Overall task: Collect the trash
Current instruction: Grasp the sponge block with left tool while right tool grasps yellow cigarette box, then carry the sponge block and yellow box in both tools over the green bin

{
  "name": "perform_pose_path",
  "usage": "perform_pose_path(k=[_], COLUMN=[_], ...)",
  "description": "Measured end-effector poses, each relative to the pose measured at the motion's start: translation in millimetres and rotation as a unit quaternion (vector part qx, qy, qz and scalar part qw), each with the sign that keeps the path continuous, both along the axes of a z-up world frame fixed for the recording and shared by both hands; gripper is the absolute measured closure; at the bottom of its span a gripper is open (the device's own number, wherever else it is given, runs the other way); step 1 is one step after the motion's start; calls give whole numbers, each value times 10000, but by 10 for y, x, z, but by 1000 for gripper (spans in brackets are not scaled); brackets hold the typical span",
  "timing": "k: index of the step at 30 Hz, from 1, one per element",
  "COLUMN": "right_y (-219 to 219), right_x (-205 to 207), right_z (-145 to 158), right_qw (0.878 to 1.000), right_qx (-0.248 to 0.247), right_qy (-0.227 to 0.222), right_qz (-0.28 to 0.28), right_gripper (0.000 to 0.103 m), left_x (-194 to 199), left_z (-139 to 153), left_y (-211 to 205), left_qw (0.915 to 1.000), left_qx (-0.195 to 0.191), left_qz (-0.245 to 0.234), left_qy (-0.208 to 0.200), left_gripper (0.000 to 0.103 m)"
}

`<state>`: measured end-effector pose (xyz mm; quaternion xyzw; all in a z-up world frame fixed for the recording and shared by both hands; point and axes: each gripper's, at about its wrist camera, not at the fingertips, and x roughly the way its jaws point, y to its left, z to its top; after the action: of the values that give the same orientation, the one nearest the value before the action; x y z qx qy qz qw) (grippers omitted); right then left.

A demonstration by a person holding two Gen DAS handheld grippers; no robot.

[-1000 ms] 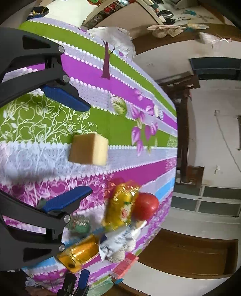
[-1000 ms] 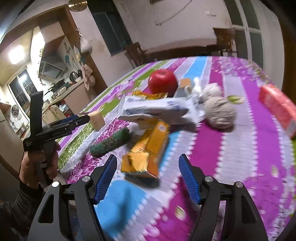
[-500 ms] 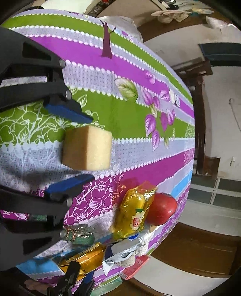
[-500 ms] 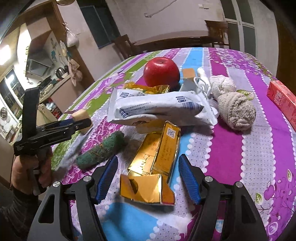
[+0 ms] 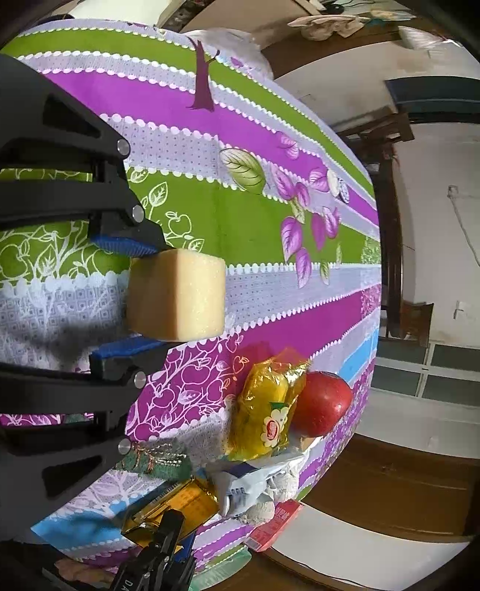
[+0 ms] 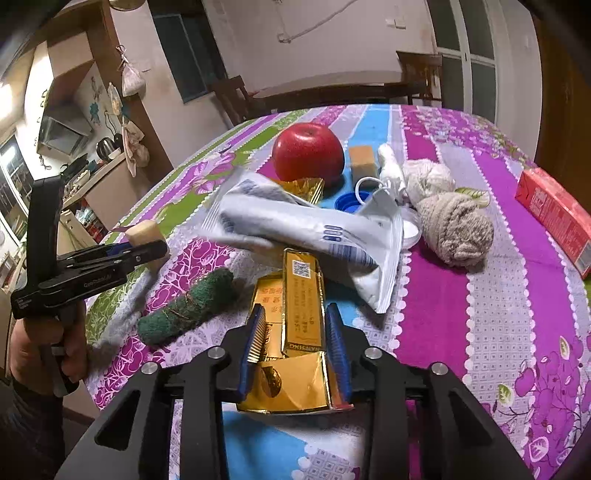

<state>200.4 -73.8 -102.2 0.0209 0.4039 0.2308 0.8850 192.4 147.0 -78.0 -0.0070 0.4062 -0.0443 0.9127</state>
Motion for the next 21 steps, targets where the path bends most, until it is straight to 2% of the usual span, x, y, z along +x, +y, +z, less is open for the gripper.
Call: perform_pose_path(k=[7,12,21], right_y=[-22,-49,-196], right_x=[-205,-389,-650], right_z=[136,304,601], right_qw=[9993,9967,9820], right_qx=[-8,-123,-459], right_qy=[-365,-805,-1761], right_qz=[60,-11,-516], right_gripper=[72,73,73], left_x=[-167,-346,-660], left_z=[116,277,577], left_y=[-103,-215,-647], left_qw=[9995,9978,9907], left_qx=[-107,-212,-122], left_qz=[-40,-15,33], left_qy=[-308,-626,-1353], left_gripper=[68,68,68])
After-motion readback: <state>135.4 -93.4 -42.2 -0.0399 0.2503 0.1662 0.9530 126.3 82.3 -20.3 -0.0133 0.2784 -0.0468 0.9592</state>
